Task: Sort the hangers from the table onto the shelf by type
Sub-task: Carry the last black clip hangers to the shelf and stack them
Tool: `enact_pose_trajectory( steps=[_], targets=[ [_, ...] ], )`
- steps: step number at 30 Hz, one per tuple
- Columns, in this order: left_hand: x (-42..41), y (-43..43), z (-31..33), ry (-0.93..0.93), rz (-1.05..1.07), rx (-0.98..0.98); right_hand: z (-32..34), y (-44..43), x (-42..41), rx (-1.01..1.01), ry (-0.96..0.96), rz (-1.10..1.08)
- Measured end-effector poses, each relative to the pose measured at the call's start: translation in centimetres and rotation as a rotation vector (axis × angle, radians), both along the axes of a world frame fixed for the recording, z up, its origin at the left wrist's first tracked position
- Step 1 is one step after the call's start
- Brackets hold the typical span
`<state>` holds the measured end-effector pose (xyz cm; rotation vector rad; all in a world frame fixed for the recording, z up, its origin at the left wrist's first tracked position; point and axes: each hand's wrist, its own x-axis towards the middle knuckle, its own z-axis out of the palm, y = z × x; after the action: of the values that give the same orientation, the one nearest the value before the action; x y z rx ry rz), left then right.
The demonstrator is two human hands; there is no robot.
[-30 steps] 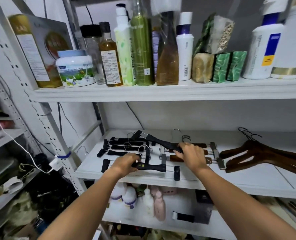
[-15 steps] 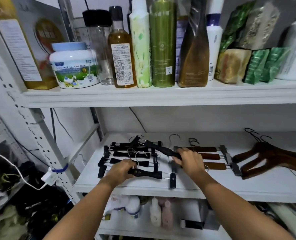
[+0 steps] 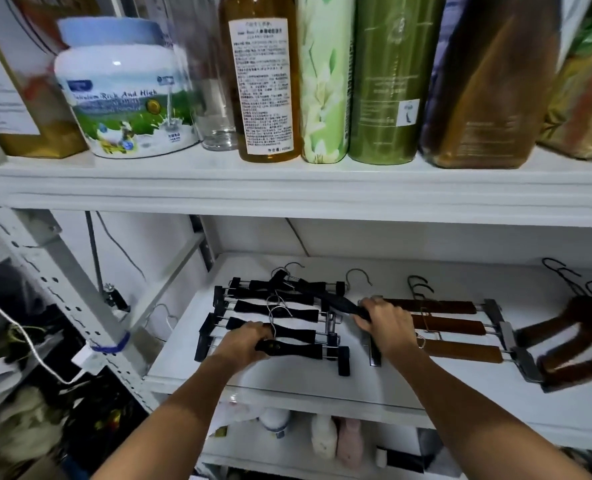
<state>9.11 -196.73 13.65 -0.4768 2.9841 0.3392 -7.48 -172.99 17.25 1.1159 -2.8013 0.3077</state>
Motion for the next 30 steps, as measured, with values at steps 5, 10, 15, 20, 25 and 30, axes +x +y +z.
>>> enact_pose_trajectory(
  steps=[5,10,15,20,25,30],
  targets=[
    [-1.0,-1.3,-0.9,-0.019,-0.02,0.003,-1.2,-1.4,0.0,-0.007,-0.006,-0.021],
    [-0.8,-2.0,-1.2,0.004,-0.023,0.035,-1.9,-2.2,1.4,-0.001,0.03,-0.045],
    [1.3,-3.3,-0.2,0.161,-0.023,0.106,-1.4,-2.6,3.2,0.024,0.054,-0.046],
    [3.9,-5.0,2.8,0.344,0.015,0.055,-1.3,-3.2,6.0,0.108,0.079,-0.027],
    [5.3,-5.1,4.9,0.488,-0.059,-0.035,-2.5,-4.1,9.5,0.106,0.083,0.065],
    [5.6,-3.8,2.8,0.28,-0.146,-0.007,-4.6,-5.5,11.4,0.106,0.083,0.168]
  ],
)
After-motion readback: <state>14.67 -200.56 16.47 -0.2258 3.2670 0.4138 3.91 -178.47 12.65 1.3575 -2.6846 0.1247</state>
